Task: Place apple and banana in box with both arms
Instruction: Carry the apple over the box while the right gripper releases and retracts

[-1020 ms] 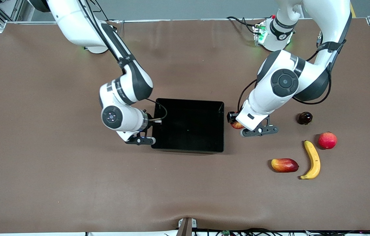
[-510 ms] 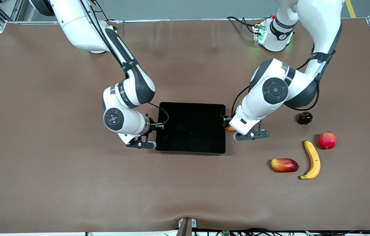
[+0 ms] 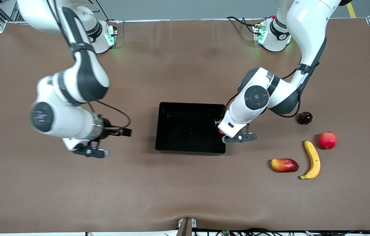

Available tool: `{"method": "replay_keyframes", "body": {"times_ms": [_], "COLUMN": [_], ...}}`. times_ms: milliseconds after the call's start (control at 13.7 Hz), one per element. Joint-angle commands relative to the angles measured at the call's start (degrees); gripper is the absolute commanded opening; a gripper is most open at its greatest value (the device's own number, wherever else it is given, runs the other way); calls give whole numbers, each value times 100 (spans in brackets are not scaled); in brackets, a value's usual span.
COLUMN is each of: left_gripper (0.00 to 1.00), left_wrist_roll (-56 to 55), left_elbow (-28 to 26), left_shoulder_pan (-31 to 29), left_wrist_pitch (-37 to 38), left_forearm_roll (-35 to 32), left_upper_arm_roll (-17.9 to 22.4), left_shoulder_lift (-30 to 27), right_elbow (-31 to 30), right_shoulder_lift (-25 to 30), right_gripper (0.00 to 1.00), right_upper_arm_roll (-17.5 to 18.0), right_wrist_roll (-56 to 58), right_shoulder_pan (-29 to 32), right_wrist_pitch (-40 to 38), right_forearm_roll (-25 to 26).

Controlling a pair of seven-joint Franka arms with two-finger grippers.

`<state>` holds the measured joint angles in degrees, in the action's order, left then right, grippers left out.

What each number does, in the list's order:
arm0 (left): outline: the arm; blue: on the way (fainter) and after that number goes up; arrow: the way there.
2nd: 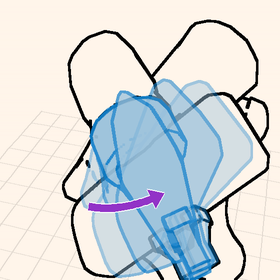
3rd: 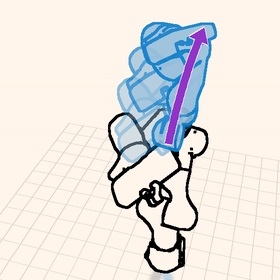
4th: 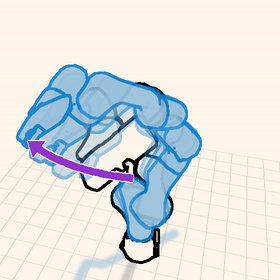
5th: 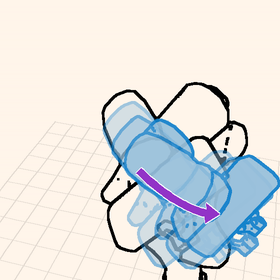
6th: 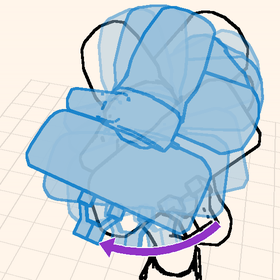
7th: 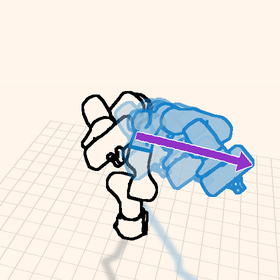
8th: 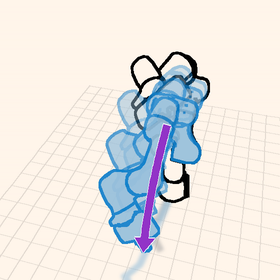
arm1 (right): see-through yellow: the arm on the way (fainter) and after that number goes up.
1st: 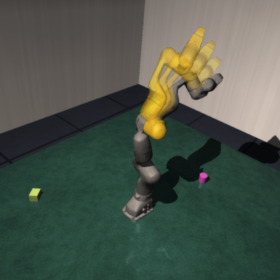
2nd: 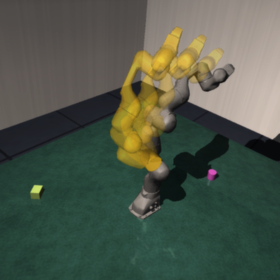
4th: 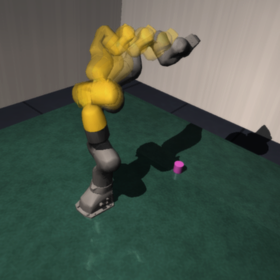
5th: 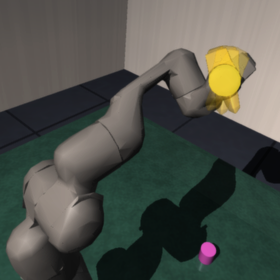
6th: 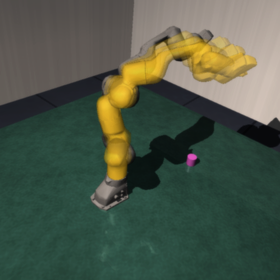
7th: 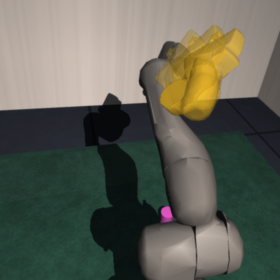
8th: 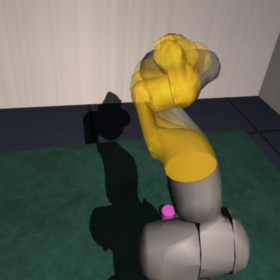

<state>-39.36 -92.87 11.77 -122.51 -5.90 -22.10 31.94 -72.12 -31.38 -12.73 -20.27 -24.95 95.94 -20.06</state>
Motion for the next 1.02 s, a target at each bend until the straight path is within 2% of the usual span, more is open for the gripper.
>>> {"method": "replay_keyframes", "body": {"times_ms": [0, 73, 291, 656, 802, 947], "left_gripper": [0, 0, 0, 0, 0, 0], "left_wrist_roll": [-125, -125, -212, -388, -388, -441], "left_elbow": [208, 199, 208, 208, 208, 208], "left_shoulder_pan": [106, 106, 290, 615, 756, 844], "left_wrist_pitch": [-245, -307, -343, -343, -352, -387], "left_forearm_roll": [-210, -236, -245, -333, -342, -394], "left_upper_arm_roll": [22, 22, 39, 57, 57, 66], "left_shoulder_lift": [277, 348, 559, 708, 849, 1016], "right_elbow": [566, 715, 753, 647, 655, 725], "right_shoulder_lift": [-87, -61, 481, 1019, 1317, 1450], "right_gripper": [100, 100, 100, 100, 100, 100], "right_upper_arm_roll": [-89, -150, -151, -177, -186, -169], "right_wrist_roll": [243, 269, 305, 1701, 1737, 2060], "right_shoulder_pan": [323, 411, 482, 1466, 1546, 1546], "right_wrist_pitch": [-583, -803, -1095, -1526, -1491, -1499], "right_forearm_roll": [90, 194, 1150, 1197, 1293, 1696]}}
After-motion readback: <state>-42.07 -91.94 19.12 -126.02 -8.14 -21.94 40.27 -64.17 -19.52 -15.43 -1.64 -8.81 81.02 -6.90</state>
